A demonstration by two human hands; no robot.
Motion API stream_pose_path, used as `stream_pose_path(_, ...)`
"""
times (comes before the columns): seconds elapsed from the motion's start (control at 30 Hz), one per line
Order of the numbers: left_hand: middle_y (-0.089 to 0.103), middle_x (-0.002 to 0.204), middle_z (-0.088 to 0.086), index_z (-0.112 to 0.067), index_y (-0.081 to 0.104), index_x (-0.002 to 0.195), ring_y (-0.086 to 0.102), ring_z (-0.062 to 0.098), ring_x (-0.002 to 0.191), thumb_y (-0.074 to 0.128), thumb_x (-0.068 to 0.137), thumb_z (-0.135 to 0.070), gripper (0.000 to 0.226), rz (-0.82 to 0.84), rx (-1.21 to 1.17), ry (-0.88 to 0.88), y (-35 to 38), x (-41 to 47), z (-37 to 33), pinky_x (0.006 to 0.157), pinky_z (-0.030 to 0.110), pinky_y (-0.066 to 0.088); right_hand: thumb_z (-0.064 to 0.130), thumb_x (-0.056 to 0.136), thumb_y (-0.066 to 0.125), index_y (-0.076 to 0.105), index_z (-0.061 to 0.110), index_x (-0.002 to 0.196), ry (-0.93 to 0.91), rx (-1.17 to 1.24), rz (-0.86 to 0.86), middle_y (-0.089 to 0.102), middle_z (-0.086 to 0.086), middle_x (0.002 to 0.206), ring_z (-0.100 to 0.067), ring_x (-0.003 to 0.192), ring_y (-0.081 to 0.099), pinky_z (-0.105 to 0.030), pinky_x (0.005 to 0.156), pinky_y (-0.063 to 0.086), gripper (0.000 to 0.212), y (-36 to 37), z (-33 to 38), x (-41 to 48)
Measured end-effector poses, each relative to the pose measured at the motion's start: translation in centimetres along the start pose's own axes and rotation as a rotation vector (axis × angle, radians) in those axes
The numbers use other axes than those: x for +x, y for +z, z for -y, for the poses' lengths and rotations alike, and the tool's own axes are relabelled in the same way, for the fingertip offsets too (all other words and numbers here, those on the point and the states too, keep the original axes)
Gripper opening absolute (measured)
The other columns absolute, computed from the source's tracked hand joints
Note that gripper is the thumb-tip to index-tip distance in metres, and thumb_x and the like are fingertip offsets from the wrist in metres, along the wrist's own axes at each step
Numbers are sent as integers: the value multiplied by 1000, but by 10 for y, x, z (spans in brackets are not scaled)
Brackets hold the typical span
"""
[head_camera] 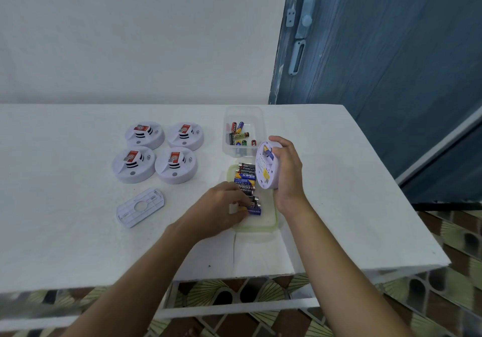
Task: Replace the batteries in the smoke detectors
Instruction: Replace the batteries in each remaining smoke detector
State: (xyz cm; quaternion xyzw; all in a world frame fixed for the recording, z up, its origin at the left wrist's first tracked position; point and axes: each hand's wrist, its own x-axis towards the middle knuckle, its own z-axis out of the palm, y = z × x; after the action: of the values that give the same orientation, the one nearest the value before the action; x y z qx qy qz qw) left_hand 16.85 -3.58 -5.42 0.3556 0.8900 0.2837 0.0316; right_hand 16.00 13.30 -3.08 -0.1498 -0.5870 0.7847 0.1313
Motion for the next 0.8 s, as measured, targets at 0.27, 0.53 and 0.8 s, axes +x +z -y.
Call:
stream_pose_path(0.27,63,93,-8,-21,74,99,57,2,82,74,83,-28,17,-94,-85,-59,2,3,-2,73,6,39,37,70,61,72,35,92,14,52,1,68,-2,112,-24,112,63,-46,99,50,25,-2,2,-5)
stream_pose_path(0.53,63,89,-17,-25,71,103,57,-4,79,67,89,-17,16,-405,-279,-184,-10,26,-29,64,3,36,31,75,51,65,20,105,135,348,148,69,-9,106,-25,91,65,-32,71,53,34,-14,4,-13)
stream_pose_path(0.8,65,92,-18,-25,67,106,60,-2,86,75,81,-33,28,-475,-402,-257,-6,48,-57,77,18,51,25,83,50,65,18,106,76,367,184,70,-8,104,-23,87,70,-33,69,58,28,-18,5,-19)
